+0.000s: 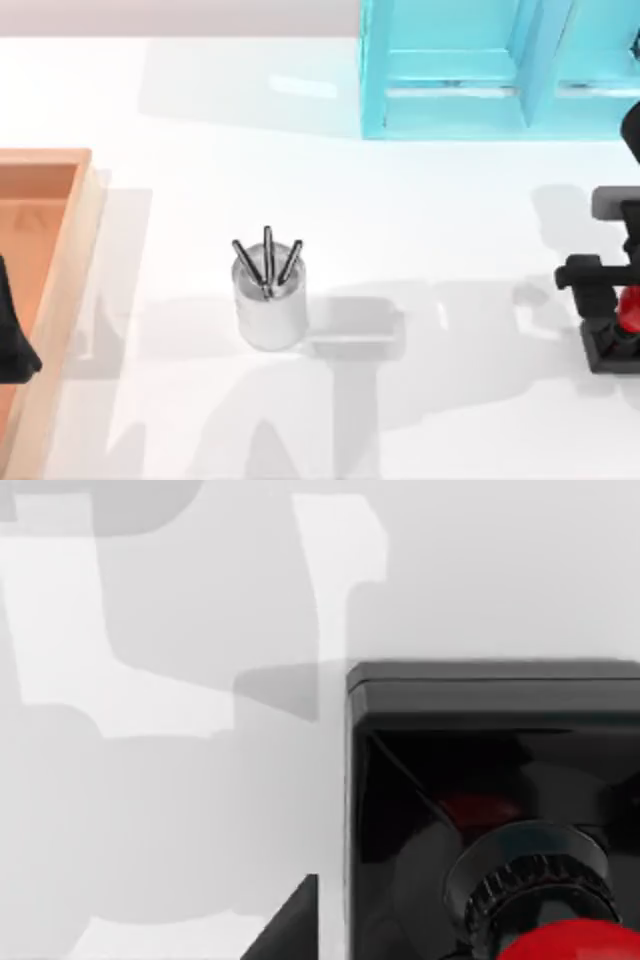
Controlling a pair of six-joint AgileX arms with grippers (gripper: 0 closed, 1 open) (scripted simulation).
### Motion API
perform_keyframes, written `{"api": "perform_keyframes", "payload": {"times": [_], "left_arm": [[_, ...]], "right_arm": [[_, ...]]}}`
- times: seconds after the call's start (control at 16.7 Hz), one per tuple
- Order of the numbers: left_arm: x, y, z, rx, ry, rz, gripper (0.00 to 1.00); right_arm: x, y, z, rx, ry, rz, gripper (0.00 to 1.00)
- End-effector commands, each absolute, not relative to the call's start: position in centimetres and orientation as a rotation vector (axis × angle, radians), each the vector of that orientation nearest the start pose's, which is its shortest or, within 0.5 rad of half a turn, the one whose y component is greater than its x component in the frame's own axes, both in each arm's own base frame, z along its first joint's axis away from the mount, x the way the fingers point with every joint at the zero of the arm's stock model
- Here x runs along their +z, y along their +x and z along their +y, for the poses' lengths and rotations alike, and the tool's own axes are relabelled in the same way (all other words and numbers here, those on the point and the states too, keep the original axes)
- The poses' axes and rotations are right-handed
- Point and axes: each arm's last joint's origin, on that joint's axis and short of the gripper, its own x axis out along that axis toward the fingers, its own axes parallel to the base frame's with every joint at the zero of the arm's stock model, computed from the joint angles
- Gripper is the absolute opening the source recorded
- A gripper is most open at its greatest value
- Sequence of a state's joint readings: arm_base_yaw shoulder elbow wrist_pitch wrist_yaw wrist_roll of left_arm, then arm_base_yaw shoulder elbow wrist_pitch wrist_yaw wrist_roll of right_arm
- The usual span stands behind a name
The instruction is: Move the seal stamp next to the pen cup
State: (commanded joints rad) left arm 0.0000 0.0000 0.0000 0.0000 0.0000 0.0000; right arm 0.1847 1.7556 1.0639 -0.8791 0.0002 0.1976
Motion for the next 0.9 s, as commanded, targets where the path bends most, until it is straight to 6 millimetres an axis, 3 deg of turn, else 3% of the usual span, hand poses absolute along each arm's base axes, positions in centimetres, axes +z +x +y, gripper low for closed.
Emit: {"api": "perform_keyframes", "payload": {"times": [0.42, 0.9], "left_arm": [[16.0, 10.57, -0.12, 0.0, 0.0, 0.0, 1.0], [16.0, 10.57, -0.12, 0.0, 0.0, 0.0, 1.0]], "right_arm": [[15.01, 29.58, 5.7, -0.008, 0.008, 1.571, 0.02], [15.01, 29.58, 5.7, -0.008, 0.008, 1.571, 0.0]]}}
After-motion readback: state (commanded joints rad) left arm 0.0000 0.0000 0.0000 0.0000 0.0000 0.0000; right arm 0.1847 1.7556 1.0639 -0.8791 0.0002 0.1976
